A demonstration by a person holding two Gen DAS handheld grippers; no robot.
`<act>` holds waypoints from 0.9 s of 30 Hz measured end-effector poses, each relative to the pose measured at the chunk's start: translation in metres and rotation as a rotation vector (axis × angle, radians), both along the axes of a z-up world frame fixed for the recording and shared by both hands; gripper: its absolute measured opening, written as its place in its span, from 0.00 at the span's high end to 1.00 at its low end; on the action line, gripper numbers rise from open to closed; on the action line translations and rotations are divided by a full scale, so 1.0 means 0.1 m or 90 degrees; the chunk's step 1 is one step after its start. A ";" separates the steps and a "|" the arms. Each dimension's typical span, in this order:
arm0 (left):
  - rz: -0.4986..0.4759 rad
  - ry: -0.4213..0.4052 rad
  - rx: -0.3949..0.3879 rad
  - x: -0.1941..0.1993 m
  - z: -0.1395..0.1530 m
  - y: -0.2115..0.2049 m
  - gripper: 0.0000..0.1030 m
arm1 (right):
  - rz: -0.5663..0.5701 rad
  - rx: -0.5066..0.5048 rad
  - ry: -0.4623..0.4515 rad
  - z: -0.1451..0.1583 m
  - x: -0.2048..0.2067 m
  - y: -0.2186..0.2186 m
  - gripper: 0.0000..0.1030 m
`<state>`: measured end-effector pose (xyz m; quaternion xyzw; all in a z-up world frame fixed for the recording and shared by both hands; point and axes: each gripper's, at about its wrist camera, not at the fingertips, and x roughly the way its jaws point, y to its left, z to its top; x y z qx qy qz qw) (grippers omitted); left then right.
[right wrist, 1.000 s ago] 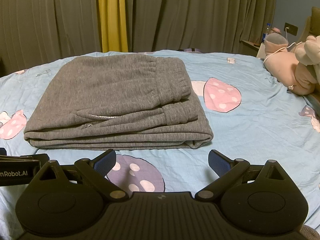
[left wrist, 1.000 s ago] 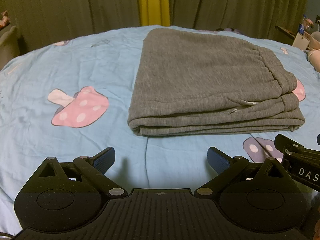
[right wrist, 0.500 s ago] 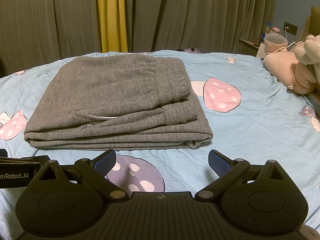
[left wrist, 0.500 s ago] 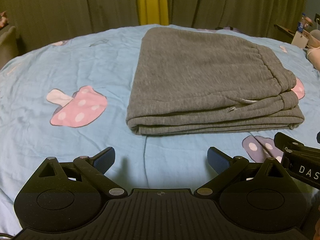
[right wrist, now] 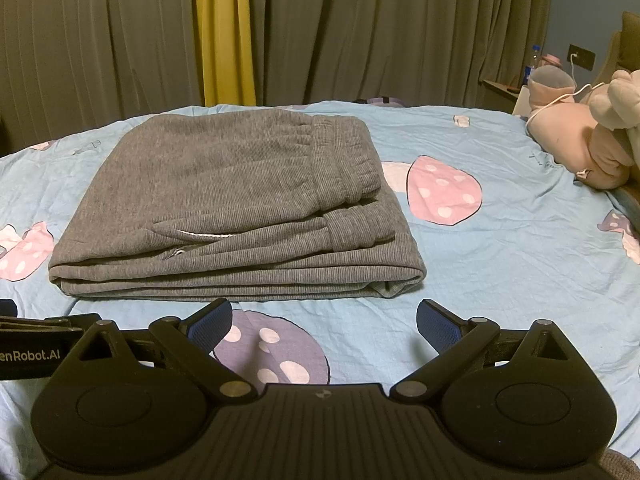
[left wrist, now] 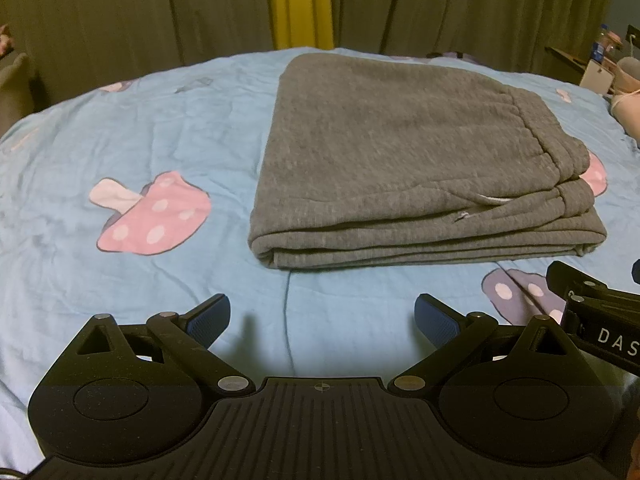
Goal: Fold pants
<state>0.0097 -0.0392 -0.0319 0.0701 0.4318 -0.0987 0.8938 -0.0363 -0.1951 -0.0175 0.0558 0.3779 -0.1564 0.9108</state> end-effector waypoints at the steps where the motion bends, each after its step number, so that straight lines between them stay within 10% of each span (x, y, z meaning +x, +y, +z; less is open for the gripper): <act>1: -0.001 -0.001 0.000 0.00 0.00 0.00 0.02 | 0.000 0.000 0.000 0.00 0.00 0.00 0.04; 27: -0.017 -0.005 0.005 -0.02 0.03 -0.03 0.02 | 0.001 -0.002 0.001 0.01 0.00 0.00 0.04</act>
